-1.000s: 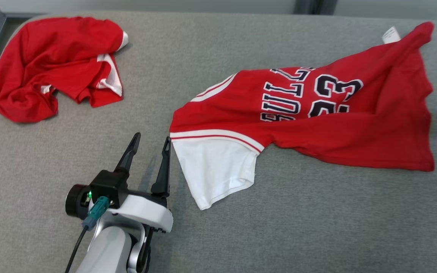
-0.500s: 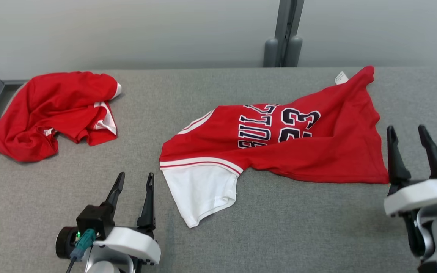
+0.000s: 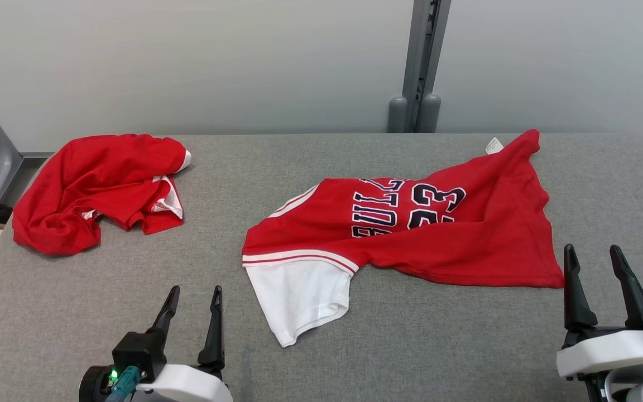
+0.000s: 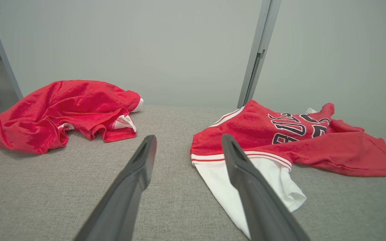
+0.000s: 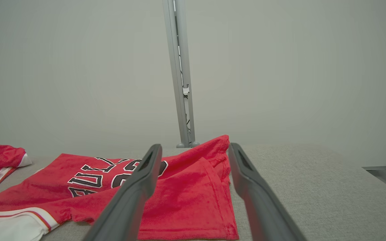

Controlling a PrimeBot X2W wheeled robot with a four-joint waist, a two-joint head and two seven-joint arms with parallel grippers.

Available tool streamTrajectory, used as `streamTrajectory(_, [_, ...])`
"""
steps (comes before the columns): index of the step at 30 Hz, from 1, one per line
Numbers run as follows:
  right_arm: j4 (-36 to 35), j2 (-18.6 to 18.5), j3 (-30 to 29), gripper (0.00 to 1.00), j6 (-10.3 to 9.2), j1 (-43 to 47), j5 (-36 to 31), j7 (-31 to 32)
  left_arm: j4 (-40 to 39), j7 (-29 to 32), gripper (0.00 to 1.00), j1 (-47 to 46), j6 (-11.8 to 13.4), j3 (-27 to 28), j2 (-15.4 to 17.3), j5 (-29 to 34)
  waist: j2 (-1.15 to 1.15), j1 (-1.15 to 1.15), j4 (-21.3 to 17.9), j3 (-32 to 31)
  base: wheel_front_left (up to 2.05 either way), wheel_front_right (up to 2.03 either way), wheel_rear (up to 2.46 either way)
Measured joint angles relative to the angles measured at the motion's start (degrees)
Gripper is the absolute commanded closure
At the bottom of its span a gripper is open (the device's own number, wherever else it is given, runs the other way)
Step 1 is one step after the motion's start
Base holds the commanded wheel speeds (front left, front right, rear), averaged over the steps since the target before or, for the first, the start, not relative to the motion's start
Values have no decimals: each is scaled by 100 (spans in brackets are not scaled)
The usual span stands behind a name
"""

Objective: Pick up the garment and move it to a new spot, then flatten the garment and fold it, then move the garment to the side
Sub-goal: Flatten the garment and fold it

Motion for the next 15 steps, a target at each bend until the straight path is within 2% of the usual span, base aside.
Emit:
streamTrajectory(11, [-13,26,158,0,0,80,162,0,29,-1,0,39,-14,23,-11,58,0,0,41,-14,0,0,0])
streamTrajectory(15, [18,26,172,0,0,80,164,0,237,-1,0,38,-112,-148,-13,43,0,0,39,-8,0,0,0])
